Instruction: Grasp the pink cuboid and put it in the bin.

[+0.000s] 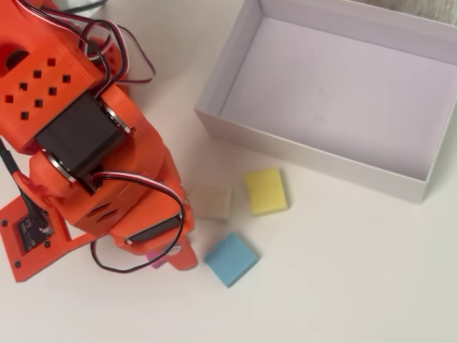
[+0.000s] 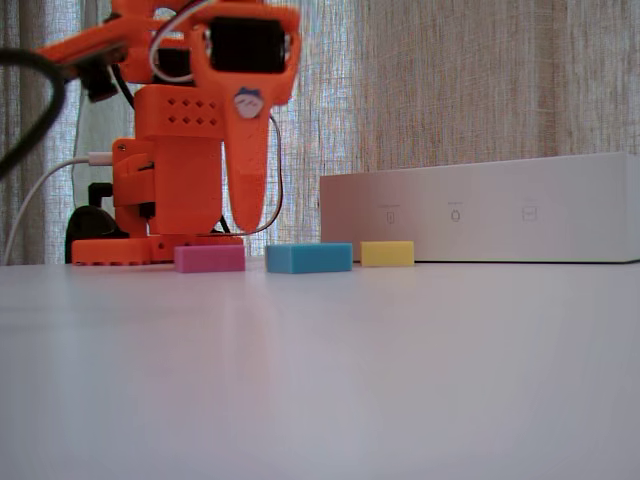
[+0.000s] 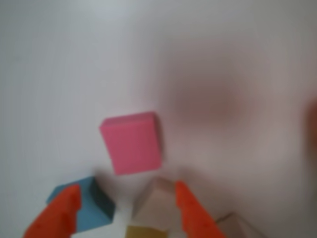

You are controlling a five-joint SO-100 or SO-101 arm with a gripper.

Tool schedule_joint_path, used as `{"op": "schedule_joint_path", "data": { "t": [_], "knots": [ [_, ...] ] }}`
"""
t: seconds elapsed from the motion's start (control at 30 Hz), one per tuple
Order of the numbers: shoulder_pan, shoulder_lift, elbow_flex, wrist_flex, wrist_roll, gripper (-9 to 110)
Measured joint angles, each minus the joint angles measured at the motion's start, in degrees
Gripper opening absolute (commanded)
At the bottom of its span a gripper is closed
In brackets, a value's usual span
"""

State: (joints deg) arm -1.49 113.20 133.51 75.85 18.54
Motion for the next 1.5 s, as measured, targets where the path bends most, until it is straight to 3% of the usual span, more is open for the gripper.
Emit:
{"op": "schedule_joint_path", "data": {
  "t": [0.9, 1.1, 1.17, 1.5],
  "knots": [
    [7.6, -8.4, 4.5, -10.3, 1.9, 19],
    [9.0, -9.0, 4.5, -10.5, 2.5, 6],
    [9.2, -9.0, 4.5, -10.6, 2.5, -8],
    [8.3, -8.3, 4.5, -11.2, 1.8, -8]
  ]
}}
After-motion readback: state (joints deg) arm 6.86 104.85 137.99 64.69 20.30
